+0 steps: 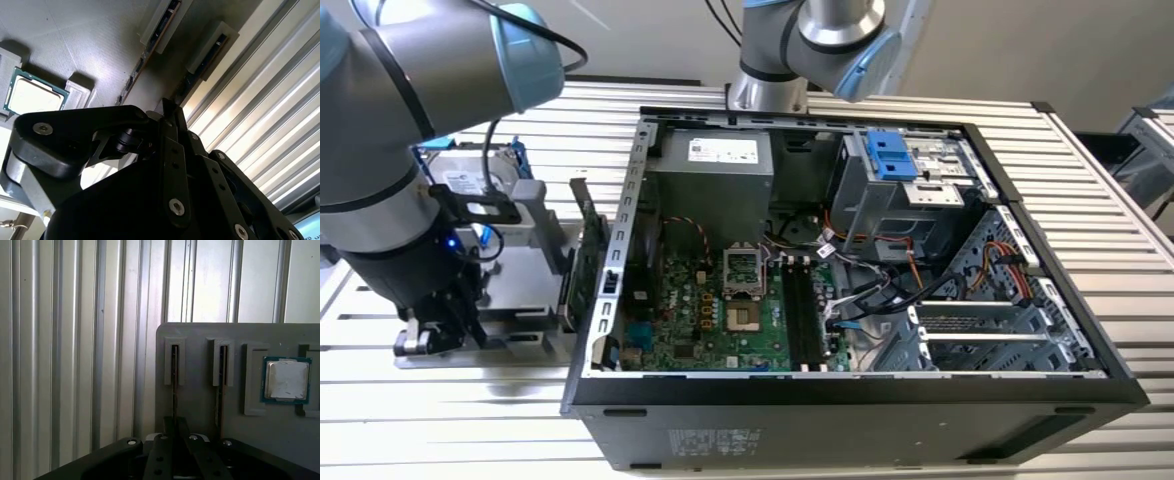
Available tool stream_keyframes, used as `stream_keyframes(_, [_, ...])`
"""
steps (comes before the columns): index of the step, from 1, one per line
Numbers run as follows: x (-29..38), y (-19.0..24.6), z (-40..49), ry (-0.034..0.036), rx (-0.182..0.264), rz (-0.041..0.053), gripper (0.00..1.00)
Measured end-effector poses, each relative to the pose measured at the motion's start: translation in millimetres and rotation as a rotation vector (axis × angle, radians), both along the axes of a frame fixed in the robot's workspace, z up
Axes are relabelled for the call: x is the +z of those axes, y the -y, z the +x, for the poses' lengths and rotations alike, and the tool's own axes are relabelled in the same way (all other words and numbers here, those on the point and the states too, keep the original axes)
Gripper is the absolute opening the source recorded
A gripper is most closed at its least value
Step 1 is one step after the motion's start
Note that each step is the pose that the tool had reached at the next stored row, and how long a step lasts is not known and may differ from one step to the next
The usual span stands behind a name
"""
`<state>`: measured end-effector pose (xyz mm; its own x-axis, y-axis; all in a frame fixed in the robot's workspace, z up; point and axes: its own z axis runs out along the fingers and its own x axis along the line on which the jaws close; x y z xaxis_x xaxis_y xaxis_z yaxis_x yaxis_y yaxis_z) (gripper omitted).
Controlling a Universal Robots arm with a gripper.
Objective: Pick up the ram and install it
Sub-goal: 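Pick up the ram and move it above insertion slot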
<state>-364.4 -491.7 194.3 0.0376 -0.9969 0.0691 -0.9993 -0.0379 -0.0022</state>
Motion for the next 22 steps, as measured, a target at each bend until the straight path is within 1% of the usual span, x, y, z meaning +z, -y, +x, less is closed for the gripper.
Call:
stream_keyframes(17, [8.0,0.0,-0.1,0.0,0.0,0.0,0.0])
stream_keyframes(22, [9.4,0.0,-0.3,0.0001,0.0,0.0,0.0])
